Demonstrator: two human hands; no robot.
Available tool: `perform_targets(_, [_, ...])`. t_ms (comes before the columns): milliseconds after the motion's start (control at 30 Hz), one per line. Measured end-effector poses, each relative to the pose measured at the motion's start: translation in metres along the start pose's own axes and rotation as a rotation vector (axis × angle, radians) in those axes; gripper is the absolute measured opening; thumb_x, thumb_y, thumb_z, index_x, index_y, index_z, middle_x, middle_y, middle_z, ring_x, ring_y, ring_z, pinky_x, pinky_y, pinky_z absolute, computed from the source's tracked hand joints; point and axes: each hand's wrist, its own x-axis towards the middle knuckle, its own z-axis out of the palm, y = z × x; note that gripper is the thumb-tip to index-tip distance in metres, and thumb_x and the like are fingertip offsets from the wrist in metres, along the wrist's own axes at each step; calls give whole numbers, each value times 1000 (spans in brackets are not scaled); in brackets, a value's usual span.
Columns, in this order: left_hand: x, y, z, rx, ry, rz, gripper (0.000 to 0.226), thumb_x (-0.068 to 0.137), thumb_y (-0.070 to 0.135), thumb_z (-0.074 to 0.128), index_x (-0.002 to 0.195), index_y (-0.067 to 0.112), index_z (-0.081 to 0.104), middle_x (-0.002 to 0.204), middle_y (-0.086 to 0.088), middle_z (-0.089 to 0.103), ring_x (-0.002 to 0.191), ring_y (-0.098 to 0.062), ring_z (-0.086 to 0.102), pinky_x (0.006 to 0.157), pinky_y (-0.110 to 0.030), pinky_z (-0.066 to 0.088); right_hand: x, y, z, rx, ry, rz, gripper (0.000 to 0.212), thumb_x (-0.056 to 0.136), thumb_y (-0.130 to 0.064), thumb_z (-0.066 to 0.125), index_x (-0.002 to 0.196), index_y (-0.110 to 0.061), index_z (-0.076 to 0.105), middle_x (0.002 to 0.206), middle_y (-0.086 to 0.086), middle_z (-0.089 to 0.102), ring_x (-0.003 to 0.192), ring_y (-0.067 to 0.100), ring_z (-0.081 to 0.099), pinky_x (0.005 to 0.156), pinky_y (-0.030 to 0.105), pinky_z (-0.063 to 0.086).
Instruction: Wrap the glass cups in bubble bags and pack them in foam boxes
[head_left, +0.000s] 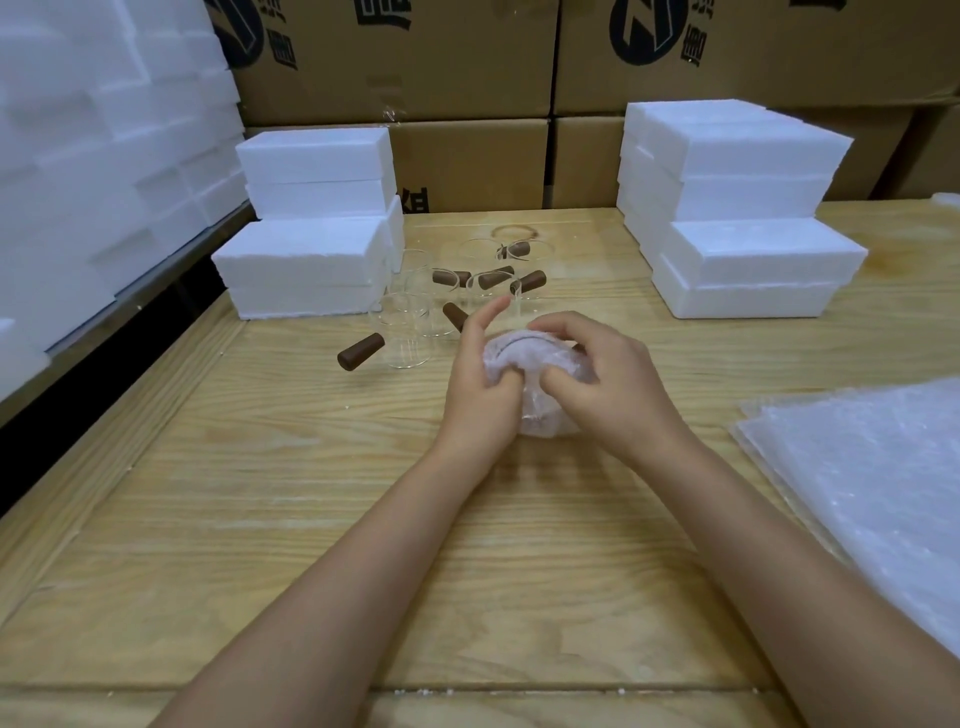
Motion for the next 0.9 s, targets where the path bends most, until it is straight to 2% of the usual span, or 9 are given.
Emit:
perform_targets(100, [1,1,-2,-3,51,47,73,77,-19,38,117,41,55,120,-3,60,93,-2,65,69,-17,53,-2,-3,-5,25,-146,29,66,66,-30,52,132,-33,51,125,-5,57,111,11,53,95,28,43])
perform_targets(167, [1,1,-3,-10,71,81,74,76,-18,39,113,43,56,116,-6,62,98,-12,65,72,-20,54,-4,-1,-7,38,-258,86,72,74,-22,59,139,-41,36,123,-6,57,101,13,59,88,29,50])
perform_targets(233, [0,0,-3,-12,67,87,72,76,-16,42,115,43,55,109,7,64,95,-8,66,73,-21,55,-4,3,-6,134,-288,166,76,78,-10,63,139,-43,33,114,-1,62,91,20,65,84,38,54])
perform_targets(333, [-4,2,-2,-28,20,91,64,76,-10,47,124,32,53,102,14,65,90,1,64,74,-18,53,-2,9,-2,236,-138,233,63,75,-3,64,125,-38,48,97,1,66,85,19,65,78,33,55])
perform_targets(467, [-7,6,2,-118,-144,49,66,71,4,57,132,24,44,126,-16,55,109,-19,61,87,-28,53,1,14,3,231,112,224,35,75,-2,58,92,-33,59,81,-14,64,72,2,60,57,11,44])
perform_targets(600, [-8,-1,12,-92,-184,-62,64,83,-9,54,141,10,35,125,-9,56,99,-1,62,81,-17,50,-2,16,3,187,231,250,34,75,-6,56,101,-27,60,83,-15,64,74,-2,58,52,6,40])
perform_targets(767, [-1,-8,8,-37,-25,-75,54,84,-18,44,128,14,46,102,9,63,82,10,63,70,-14,52,-4,10,8,96,56,134,43,78,-19,65,117,-29,49,107,-15,59,98,4,57,77,12,44])
perform_targets(833, [3,-9,4,-55,55,-105,48,84,-15,45,115,21,53,94,9,65,77,6,65,68,-18,53,-6,7,9,158,-59,87,59,83,-21,64,137,-22,41,119,-16,52,106,-6,49,88,4,37])
perform_targets(900, [6,-10,2,-60,72,-141,45,85,-12,44,103,27,55,92,6,67,80,-2,66,75,-27,56,-7,7,9,155,-90,98,65,88,-21,60,146,-17,31,134,-12,47,120,-1,46,101,12,34])
